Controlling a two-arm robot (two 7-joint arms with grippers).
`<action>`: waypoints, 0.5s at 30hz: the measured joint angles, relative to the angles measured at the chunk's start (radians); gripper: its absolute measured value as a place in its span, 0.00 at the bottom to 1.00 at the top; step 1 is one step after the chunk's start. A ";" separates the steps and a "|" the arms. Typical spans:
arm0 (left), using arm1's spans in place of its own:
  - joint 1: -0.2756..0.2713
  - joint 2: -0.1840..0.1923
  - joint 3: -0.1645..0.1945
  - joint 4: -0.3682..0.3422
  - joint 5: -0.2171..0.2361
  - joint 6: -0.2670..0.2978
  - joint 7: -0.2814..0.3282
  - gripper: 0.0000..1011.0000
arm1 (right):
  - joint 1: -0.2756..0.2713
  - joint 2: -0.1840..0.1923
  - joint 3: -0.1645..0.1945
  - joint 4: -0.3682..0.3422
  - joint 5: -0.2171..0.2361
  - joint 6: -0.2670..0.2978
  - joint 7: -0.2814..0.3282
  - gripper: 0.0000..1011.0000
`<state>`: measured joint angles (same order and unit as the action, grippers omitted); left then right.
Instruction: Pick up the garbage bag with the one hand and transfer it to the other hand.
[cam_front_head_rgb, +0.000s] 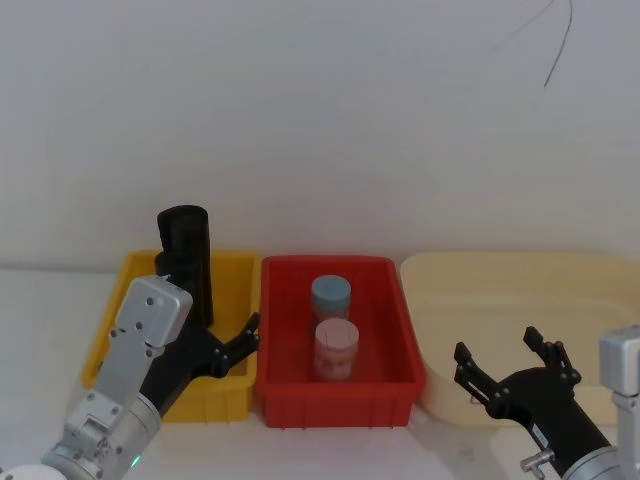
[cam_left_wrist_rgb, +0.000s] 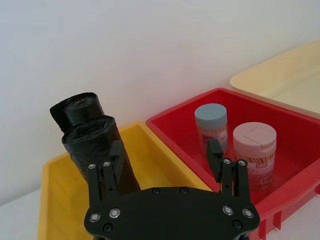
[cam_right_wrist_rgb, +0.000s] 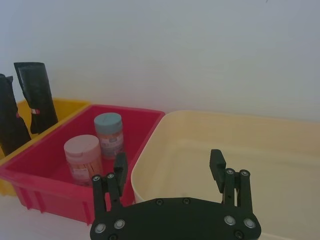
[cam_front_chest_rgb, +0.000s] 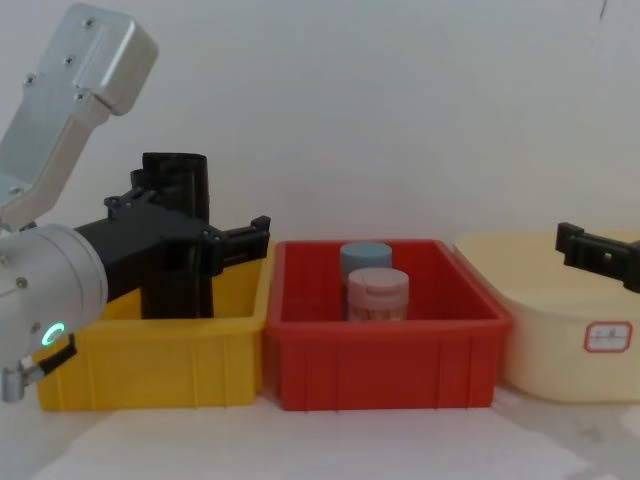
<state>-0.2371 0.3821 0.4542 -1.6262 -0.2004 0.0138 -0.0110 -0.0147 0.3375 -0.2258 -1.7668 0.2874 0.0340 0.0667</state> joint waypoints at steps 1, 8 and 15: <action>0.000 0.000 0.000 0.000 0.000 0.000 0.000 0.99 | 0.000 0.000 0.000 0.000 0.000 0.000 0.000 0.99; 0.000 0.000 0.000 0.000 0.000 0.000 0.000 0.99 | 0.003 -0.001 -0.001 0.001 0.000 0.003 0.001 0.99; 0.000 0.000 0.000 0.000 0.000 0.000 0.000 0.99 | 0.051 -0.016 -0.025 0.018 -0.012 0.037 0.010 0.99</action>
<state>-0.2371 0.3821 0.4542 -1.6262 -0.2004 0.0139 -0.0109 0.0362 0.3213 -0.2510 -1.7492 0.2758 0.0707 0.0763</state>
